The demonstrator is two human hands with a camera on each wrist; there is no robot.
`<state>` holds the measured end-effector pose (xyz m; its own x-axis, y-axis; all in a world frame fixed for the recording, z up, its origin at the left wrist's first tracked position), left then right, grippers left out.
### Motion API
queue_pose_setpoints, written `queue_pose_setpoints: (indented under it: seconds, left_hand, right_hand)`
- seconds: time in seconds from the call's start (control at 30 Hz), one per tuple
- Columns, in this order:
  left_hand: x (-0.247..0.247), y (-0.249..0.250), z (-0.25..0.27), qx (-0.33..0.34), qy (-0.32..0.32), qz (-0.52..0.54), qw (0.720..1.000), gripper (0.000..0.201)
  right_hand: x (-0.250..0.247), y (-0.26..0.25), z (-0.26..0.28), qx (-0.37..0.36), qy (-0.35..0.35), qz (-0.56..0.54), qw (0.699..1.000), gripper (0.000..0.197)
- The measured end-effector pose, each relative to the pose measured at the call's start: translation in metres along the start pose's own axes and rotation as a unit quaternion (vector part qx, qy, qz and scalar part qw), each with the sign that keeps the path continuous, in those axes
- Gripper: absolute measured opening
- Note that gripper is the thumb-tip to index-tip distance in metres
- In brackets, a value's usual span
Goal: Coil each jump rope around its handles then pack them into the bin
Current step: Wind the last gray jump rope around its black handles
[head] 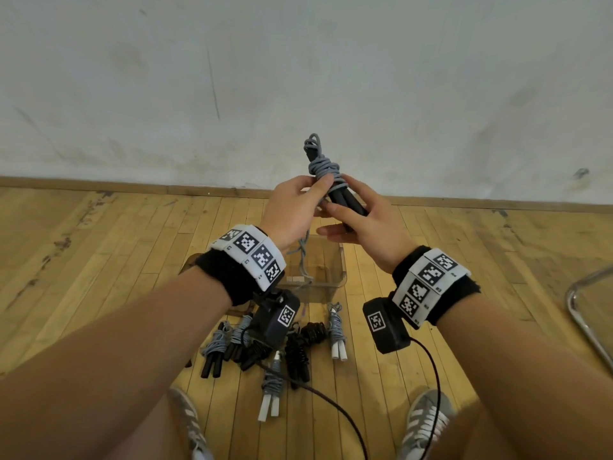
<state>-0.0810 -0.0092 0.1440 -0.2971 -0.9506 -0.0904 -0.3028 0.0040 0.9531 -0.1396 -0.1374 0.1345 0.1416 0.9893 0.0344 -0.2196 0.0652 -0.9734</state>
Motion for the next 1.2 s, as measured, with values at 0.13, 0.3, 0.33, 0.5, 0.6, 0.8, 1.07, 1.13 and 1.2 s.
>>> queue_pose_setpoints:
  seconds: [0.13,0.3,0.33,0.5,0.6,0.8,1.07,1.13,1.2]
  left_hand:
    - [-0.002,-0.002,-0.001,0.002,-0.032,-0.09,0.995,0.035]
    - [-0.003,-0.003,0.0,-0.008,-0.038,-0.093,0.995,0.018]
    - [-0.003,-0.002,0.0,-0.008,-0.038,-0.085,0.996,0.018]
    - [0.002,0.005,0.003,0.004,-0.026,-0.033,0.999,0.023]
    - [0.005,0.004,0.006,0.003,-0.01,-0.02,1.0,0.031]
    - [0.001,0.001,0.011,-0.005,0.033,-0.012,0.999,0.031]
    - [-0.012,0.0,0.011,-0.021,0.082,-0.027,0.996,0.035]
    - [-0.012,0.001,0.01,-0.02,0.08,-0.02,0.996,0.035]
    - [-0.009,0.004,0.008,-0.006,0.062,0.001,0.998,0.031]
  right_hand:
    - [-0.01,-0.007,-0.001,-0.021,0.04,0.062,0.997,0.069]
    - [-0.019,-0.009,0.0,-0.1,0.125,0.245,0.956,0.071]
    - [-0.022,-0.008,-0.001,-0.102,0.137,0.255,0.952,0.073]
    - [-0.023,-0.011,-0.002,-0.107,0.148,0.251,0.951,0.062]
    - [-0.02,-0.007,-0.006,-0.104,0.161,0.266,0.945,0.065]
    - [-0.008,-0.003,-0.005,-0.136,0.153,0.318,0.926,0.065]
    - [0.007,-0.002,0.002,-0.127,0.052,0.255,0.957,0.051]
    - [0.005,-0.004,0.003,-0.123,0.05,0.206,0.969,0.056]
    - [0.001,0.0,-0.001,-0.081,0.052,0.124,0.988,0.067]
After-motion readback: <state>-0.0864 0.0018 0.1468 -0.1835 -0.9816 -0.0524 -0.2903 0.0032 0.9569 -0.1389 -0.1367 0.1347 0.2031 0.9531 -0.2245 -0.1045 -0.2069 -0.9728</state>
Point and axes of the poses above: each hand's wrist, its own z-axis away from the middle knuckle, its own x-axis out of the palm, y = z × x, the point moved 7 cm from there along -z, towards the middle knuckle, and after that the axes turned 13 degrees about x, right-handed, at the moved point
